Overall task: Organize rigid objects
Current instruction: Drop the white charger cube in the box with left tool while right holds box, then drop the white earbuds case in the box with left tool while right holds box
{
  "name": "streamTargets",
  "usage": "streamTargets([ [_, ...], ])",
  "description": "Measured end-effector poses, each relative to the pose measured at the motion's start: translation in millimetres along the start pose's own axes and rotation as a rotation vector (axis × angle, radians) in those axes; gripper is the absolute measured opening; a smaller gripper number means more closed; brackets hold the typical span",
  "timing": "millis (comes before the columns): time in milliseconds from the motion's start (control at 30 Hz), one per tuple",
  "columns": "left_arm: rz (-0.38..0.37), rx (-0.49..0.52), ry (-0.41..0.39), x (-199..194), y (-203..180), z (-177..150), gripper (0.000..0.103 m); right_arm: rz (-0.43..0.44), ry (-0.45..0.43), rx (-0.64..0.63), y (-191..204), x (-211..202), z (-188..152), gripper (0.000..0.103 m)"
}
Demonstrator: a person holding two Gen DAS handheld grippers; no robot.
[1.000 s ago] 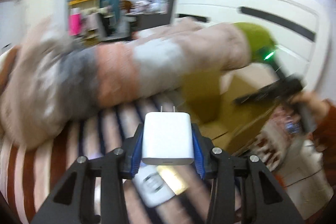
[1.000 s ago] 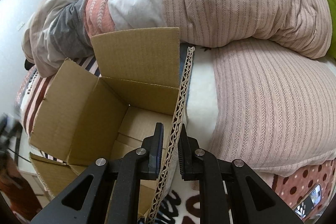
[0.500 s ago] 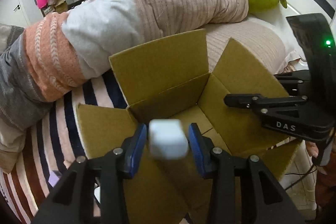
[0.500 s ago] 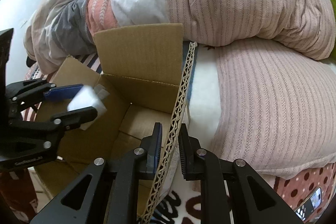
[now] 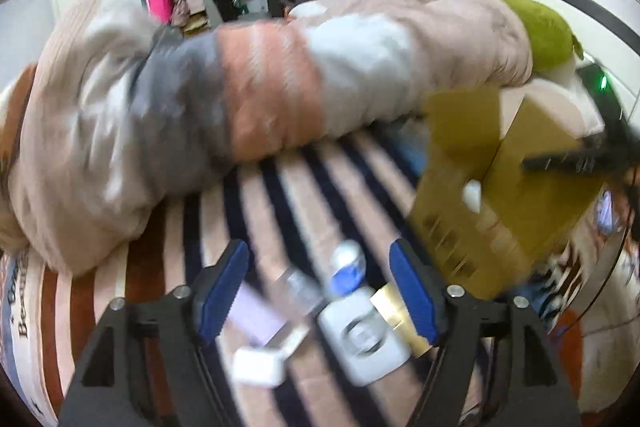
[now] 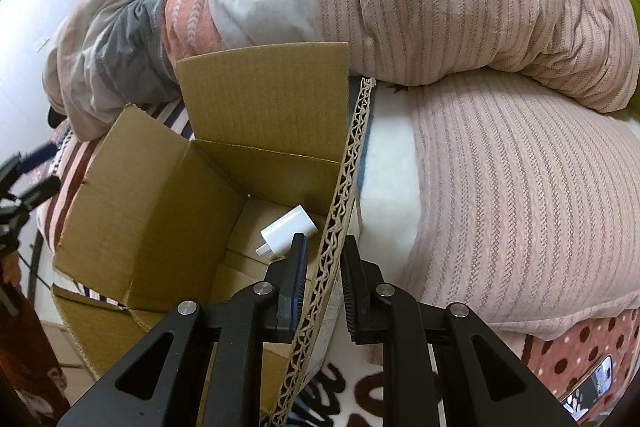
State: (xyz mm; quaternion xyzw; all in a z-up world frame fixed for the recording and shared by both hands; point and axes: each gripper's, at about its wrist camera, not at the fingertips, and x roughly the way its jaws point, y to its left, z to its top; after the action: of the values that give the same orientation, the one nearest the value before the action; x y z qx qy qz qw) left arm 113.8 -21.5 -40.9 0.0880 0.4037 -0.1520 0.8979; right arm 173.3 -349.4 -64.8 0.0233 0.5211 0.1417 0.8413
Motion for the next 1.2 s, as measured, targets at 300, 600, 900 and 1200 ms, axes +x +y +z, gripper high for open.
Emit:
streamTargets([
  [300, 0.017, 0.037, 0.146, 63.0, 40.5, -106.0, 0.081, -0.012, 0.003, -0.001, 1.8, 1.1, 1.5, 0.012],
  [600, -0.019, -0.069, 0.152, 78.7, 53.6, -119.9, 0.050, -0.012, 0.004, 0.002, 2.1, 1.9, 2.1, 0.012],
  [900, 0.044, -0.017, -0.065, 2.3, 32.4, -35.3, 0.050, -0.006, 0.002, 0.002, 1.7, 1.7, 2.8, 0.012],
  [1200, -0.190, 0.209, -0.073, -7.5, -116.6, 72.6, 0.050, 0.008, -0.007, 0.008, -0.7, -0.1, -0.1, 0.014],
])
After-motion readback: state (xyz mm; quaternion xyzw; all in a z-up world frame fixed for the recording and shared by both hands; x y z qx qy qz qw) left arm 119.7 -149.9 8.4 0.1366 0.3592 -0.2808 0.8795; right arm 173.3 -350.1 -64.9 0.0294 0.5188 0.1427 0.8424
